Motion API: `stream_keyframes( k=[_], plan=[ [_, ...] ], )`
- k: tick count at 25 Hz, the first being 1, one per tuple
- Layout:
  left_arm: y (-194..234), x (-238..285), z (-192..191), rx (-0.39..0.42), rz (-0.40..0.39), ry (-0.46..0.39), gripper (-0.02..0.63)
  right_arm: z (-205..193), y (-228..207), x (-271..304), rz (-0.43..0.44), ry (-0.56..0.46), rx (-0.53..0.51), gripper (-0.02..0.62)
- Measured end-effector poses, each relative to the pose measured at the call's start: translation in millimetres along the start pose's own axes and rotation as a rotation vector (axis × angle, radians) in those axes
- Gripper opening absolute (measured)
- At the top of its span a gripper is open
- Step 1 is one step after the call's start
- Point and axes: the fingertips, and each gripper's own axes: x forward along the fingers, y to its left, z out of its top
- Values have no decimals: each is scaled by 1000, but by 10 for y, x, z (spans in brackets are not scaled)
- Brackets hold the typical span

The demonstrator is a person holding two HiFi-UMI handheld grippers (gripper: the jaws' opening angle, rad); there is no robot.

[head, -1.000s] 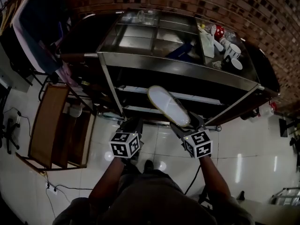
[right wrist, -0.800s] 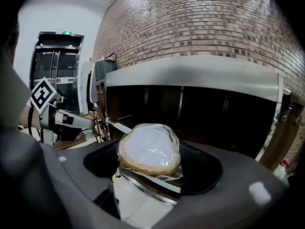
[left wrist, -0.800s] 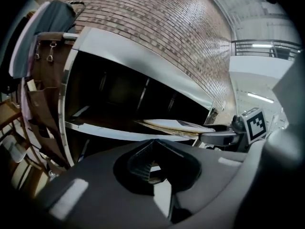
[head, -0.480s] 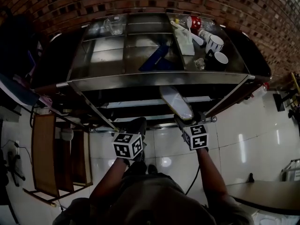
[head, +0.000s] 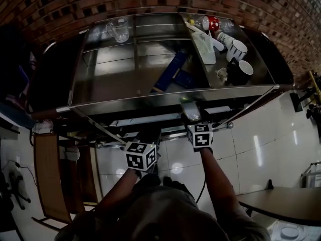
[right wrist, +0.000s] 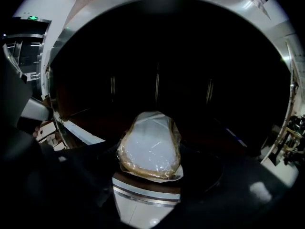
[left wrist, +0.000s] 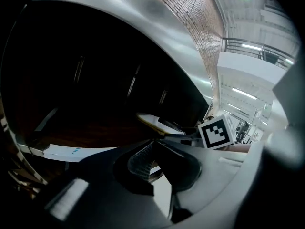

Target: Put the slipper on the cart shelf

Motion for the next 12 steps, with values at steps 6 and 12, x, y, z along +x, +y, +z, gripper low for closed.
stream_keyframes(
  k=[6, 12],
  plan=[
    [-12, 47, -93, -9, -10, 35, 8, -77, 40, 305, -27, 36, 31, 364],
    [-114, 101, -82, 12, 31, 32, 8, -94, 9, 508, -3, 46, 26, 364]
  ],
)
